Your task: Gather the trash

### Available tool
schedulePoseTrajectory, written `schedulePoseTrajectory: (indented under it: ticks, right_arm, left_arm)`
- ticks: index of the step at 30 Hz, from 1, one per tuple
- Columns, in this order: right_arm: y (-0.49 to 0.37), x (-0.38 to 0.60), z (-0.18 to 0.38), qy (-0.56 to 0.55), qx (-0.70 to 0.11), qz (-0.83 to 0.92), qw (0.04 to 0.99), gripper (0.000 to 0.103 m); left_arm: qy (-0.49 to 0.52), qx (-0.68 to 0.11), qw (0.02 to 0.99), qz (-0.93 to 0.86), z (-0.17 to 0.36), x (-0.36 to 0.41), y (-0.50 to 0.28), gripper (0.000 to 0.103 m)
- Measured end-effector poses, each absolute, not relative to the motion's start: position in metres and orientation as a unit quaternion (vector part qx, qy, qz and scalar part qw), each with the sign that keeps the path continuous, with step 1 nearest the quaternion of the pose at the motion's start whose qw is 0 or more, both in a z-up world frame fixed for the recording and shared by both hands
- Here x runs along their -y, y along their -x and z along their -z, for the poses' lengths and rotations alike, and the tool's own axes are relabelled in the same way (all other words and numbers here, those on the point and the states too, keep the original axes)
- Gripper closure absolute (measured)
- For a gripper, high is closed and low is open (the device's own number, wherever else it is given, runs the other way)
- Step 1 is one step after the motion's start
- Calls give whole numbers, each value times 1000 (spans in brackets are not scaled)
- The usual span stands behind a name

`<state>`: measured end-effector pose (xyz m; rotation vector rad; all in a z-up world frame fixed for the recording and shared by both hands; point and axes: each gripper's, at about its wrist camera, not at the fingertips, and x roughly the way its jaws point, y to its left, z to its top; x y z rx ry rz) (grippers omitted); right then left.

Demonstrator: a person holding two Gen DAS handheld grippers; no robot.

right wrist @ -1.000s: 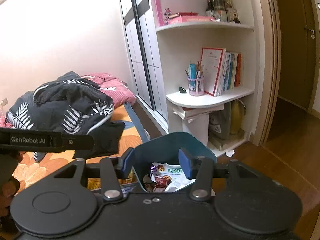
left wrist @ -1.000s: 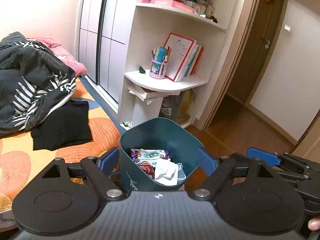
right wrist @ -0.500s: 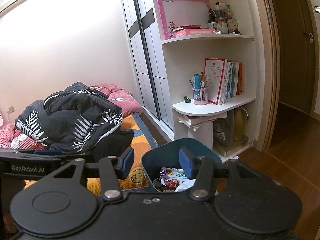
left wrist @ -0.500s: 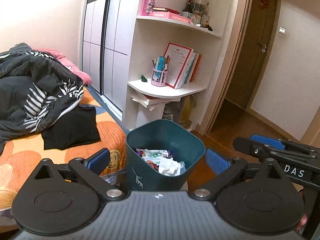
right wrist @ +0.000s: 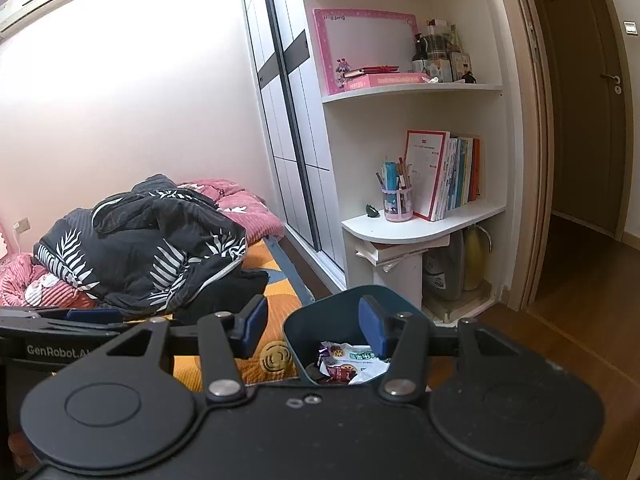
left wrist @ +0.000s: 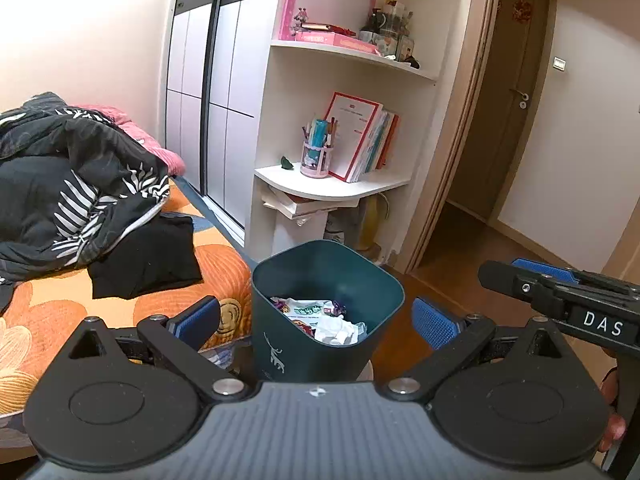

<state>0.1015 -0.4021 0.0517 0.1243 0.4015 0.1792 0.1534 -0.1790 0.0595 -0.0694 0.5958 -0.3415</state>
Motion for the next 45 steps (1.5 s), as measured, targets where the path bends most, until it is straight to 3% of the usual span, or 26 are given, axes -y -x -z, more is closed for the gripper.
schedulePoseTrajectory:
  ticks: [45]
  right_arm:
    - [-90,382,-46,-61,-214,-98,970,52]
  left_arm:
    - [25,-272,948,161,-57,179,-140,0]
